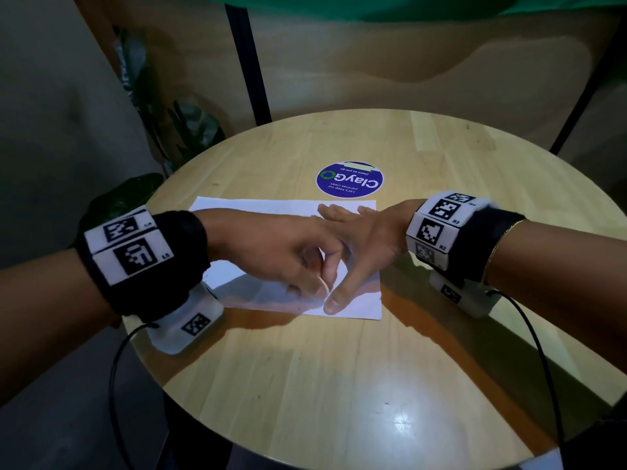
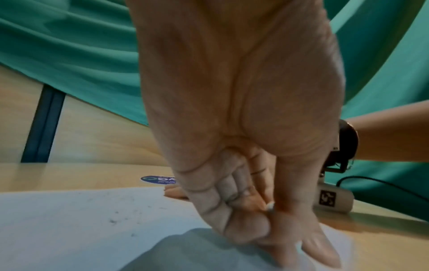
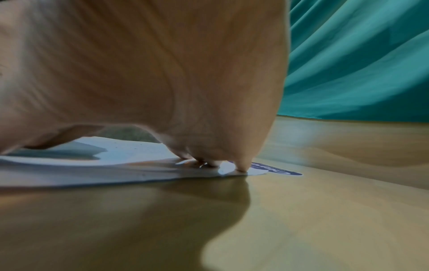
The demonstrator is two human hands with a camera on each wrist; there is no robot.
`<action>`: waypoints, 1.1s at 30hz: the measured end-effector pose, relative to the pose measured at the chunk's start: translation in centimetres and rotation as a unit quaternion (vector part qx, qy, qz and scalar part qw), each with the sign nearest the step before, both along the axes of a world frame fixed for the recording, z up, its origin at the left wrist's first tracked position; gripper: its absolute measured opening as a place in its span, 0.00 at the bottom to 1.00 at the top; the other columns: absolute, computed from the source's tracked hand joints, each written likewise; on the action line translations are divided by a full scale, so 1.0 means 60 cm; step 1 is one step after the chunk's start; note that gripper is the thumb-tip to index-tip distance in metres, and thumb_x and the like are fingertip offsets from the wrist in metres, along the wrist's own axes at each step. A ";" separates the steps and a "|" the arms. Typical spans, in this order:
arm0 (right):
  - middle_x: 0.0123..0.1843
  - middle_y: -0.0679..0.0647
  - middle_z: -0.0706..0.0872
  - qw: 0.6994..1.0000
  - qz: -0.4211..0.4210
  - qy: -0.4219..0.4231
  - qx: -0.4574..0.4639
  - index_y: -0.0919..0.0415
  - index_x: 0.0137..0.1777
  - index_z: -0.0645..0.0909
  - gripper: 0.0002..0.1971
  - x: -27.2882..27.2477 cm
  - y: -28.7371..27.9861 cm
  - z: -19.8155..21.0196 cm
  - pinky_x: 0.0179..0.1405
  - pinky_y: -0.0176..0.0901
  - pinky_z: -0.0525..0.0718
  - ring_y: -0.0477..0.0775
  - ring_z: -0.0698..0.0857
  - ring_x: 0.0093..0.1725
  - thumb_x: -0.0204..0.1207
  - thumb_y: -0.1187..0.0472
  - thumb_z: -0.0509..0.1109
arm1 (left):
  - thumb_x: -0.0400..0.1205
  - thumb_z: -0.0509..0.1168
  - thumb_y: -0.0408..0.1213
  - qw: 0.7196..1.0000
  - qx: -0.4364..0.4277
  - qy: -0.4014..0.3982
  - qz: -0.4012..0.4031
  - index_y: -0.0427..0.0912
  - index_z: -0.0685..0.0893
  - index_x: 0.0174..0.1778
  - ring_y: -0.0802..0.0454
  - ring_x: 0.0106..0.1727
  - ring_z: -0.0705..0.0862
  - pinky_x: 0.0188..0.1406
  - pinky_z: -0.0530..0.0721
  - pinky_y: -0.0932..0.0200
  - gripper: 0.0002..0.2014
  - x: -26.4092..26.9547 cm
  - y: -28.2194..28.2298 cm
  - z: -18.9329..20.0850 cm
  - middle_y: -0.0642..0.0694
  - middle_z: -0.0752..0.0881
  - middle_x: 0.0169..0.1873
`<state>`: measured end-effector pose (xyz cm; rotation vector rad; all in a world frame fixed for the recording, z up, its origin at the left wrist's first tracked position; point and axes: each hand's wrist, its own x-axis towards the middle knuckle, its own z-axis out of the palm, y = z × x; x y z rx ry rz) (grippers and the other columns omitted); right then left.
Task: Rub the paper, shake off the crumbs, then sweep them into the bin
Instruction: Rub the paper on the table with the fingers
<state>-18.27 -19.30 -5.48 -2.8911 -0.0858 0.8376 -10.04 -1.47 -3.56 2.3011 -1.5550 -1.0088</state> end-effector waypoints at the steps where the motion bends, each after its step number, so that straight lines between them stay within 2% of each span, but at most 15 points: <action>1: 0.92 0.38 0.26 1.000 0.003 -0.005 0.003 0.35 0.93 0.34 0.71 0.003 -0.001 -0.002 0.89 0.59 0.36 0.48 0.32 0.92 0.58 0.16 0.75 | 0.87 0.77 0.35 1.000 0.004 0.000 -0.004 0.41 0.90 0.51 0.50 0.41 0.92 0.45 0.88 0.57 0.03 0.006 -0.002 0.002 0.48 0.95 0.42; 2: 0.92 0.38 0.26 1.000 0.009 -0.008 0.007 0.33 0.92 0.34 0.73 0.006 -0.002 -0.005 0.91 0.62 0.36 0.48 0.31 0.92 0.55 0.13 0.74 | 0.87 0.77 0.36 0.999 -0.010 -0.032 0.007 0.43 0.91 0.51 0.51 0.41 0.92 0.46 0.88 0.54 0.02 0.015 -0.004 0.004 0.48 0.95 0.42; 5: 0.92 0.36 0.27 1.000 0.018 -0.015 0.014 0.29 0.91 0.35 0.76 0.018 -0.004 -0.017 0.91 0.70 0.40 0.50 0.32 0.93 0.44 0.07 0.70 | 0.86 0.76 0.36 0.987 -0.070 -0.131 0.058 0.49 0.89 0.48 0.63 0.38 0.88 0.45 0.82 0.59 0.04 0.032 -0.004 0.000 0.53 0.94 0.39; 7: 0.92 0.37 0.27 1.000 0.010 -0.008 0.004 0.28 0.91 0.37 0.73 0.013 -0.002 -0.012 0.91 0.68 0.39 0.53 0.33 0.93 0.50 0.10 0.73 | 0.86 0.76 0.35 0.995 -0.044 -0.086 0.037 0.45 0.88 0.50 0.58 0.37 0.89 0.42 0.83 0.61 0.03 0.017 -0.003 -0.004 0.50 0.94 0.39; 9: 0.92 0.37 0.26 1.000 -0.006 0.007 0.005 0.25 0.90 0.35 0.69 0.007 -0.001 -0.005 0.90 0.70 0.38 0.57 0.33 0.93 0.55 0.14 0.75 | 0.87 0.77 0.36 1.000 0.001 -0.013 0.027 0.39 0.89 0.52 0.48 0.38 0.90 0.41 0.86 0.61 0.05 0.014 0.003 0.001 0.41 0.95 0.41; 11: 0.92 0.37 0.26 0.999 -0.013 0.017 0.024 0.18 0.86 0.34 0.66 0.007 -0.003 -0.002 0.89 0.73 0.37 0.59 0.31 0.93 0.55 0.14 0.75 | 0.87 0.77 0.38 0.996 -0.012 -0.061 0.067 0.42 0.90 0.50 0.56 0.35 0.89 0.43 0.85 0.59 0.04 0.043 0.008 0.005 0.45 0.96 0.39; 13: 0.91 0.35 0.26 0.998 -0.030 0.020 0.045 0.18 0.86 0.33 0.63 0.007 -0.004 0.001 0.89 0.71 0.35 0.57 0.29 0.92 0.59 0.14 0.73 | 0.86 0.77 0.38 0.981 -0.047 -0.137 0.132 0.46 0.90 0.47 0.64 0.33 0.87 0.45 0.83 0.58 0.03 0.064 0.013 0.008 0.52 0.95 0.36; 15: 0.91 0.35 0.26 0.998 -0.035 0.020 0.053 0.21 0.88 0.33 0.57 0.004 -0.002 0.006 0.88 0.64 0.33 0.53 0.28 0.91 0.68 0.16 0.68 | 0.85 0.76 0.36 0.984 -0.032 -0.102 0.140 0.43 0.90 0.46 0.61 0.33 0.87 0.44 0.83 0.58 0.03 0.057 0.014 0.003 0.50 0.95 0.34; 17: 0.92 0.39 0.27 0.998 -0.026 0.012 0.050 0.23 0.89 0.34 0.51 0.003 0.003 0.007 0.88 0.62 0.33 0.52 0.28 0.91 0.74 0.18 0.64 | 0.85 0.76 0.34 0.994 0.003 -0.013 0.110 0.39 0.89 0.46 0.54 0.35 0.87 0.43 0.85 0.56 0.04 0.040 0.015 0.002 0.38 0.94 0.37; 19: 0.93 0.40 0.27 0.999 -0.017 0.005 0.029 0.23 0.88 0.34 0.52 0.002 0.009 0.008 0.89 0.68 0.36 0.58 0.29 0.92 0.73 0.16 0.62 | 0.84 0.77 0.37 0.994 0.000 -0.008 0.105 0.41 0.90 0.45 0.53 0.35 0.87 0.46 0.87 0.51 0.05 0.049 0.019 0.005 0.36 0.94 0.40; 22: 0.93 0.41 0.26 1.000 -0.017 0.002 0.017 0.28 0.91 0.32 0.55 0.004 0.012 0.006 0.89 0.66 0.35 0.56 0.29 0.92 0.73 0.16 0.61 | 0.85 0.75 0.39 0.981 -0.038 -0.120 0.145 0.45 0.89 0.45 0.60 0.32 0.87 0.50 0.92 0.43 0.05 0.074 0.018 0.006 0.48 0.95 0.35; 24: 0.93 0.42 0.26 1.000 -0.008 -0.003 0.017 0.28 0.91 0.33 0.56 0.003 0.013 0.004 0.90 0.67 0.35 0.53 0.28 0.92 0.71 0.15 0.62 | 0.86 0.74 0.36 0.987 -0.029 -0.099 0.121 0.42 0.88 0.46 0.60 0.32 0.87 0.45 0.90 0.50 0.05 0.062 0.013 0.001 0.49 0.95 0.34; 27: 0.94 0.44 0.28 1.000 -0.015 -0.009 0.019 0.28 0.91 0.38 0.54 -0.003 0.019 0.009 0.90 0.68 0.34 0.52 0.28 0.92 0.73 0.17 0.63 | 0.86 0.76 0.35 0.997 0.022 -0.006 0.075 0.39 0.88 0.47 0.53 0.35 0.88 0.44 0.87 0.56 0.05 0.045 0.007 0.002 0.43 0.93 0.35; 31: 0.94 0.43 0.28 1.000 -0.022 -0.009 0.017 0.29 0.91 0.33 0.54 -0.010 0.026 0.018 0.89 0.66 0.33 0.52 0.29 0.92 0.74 0.18 0.63 | 0.87 0.74 0.38 0.982 -0.058 -0.142 0.111 0.47 0.88 0.47 0.56 0.40 0.90 0.47 0.86 0.54 0.04 0.074 0.003 0.002 0.51 0.96 0.40; 33: 0.93 0.42 0.27 1.000 -0.021 -0.011 0.020 0.28 0.92 0.39 0.54 -0.006 0.024 0.013 0.89 0.68 0.33 0.50 0.28 0.91 0.73 0.17 0.64 | 0.87 0.74 0.35 0.989 -0.052 -0.107 0.086 0.47 0.85 0.46 0.60 0.36 0.88 0.45 0.84 0.56 0.06 0.060 -0.001 -0.005 0.50 0.94 0.38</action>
